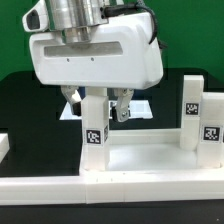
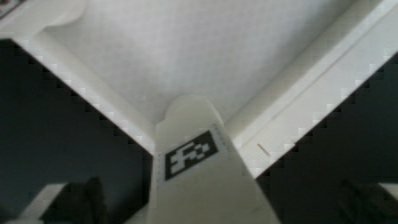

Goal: Assemble desk

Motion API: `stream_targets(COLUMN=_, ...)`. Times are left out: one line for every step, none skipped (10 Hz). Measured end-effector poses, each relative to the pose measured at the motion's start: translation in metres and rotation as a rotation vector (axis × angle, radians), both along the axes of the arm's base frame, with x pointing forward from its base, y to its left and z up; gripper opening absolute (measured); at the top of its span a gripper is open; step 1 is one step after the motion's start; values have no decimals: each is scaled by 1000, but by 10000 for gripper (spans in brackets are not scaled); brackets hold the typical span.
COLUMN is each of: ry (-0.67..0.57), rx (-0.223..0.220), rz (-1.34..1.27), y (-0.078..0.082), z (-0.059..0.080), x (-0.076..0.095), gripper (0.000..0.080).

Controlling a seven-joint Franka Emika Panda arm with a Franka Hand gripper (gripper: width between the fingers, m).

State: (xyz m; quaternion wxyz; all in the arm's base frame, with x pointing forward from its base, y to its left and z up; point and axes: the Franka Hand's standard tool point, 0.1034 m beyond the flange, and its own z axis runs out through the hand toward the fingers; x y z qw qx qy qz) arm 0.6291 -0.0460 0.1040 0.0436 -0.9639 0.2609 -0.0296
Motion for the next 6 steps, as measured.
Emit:
stream_targets(ry=-10, rx=-16, rz=93, y=1, z=-1, x=1, gripper=649)
stream_targets(ry=-7, rx=-11, rz=46, y=0, z=-1, x=1, gripper=649)
stream_targets(ry=-7, rx=-12, rz=46, y=0, z=-1, x=1, gripper=527)
stream_targets(ry=-6, rx=-10, rz=31, y=0, z=-1, x=1, gripper=388)
stream_targets(ry=1, rx=0, rz=-84, y=-1, z=-1, x=1, gripper=291)
stream_targets(ry=4, rx=3, rz=-126, y=-2, z=-1, x=0, gripper=291)
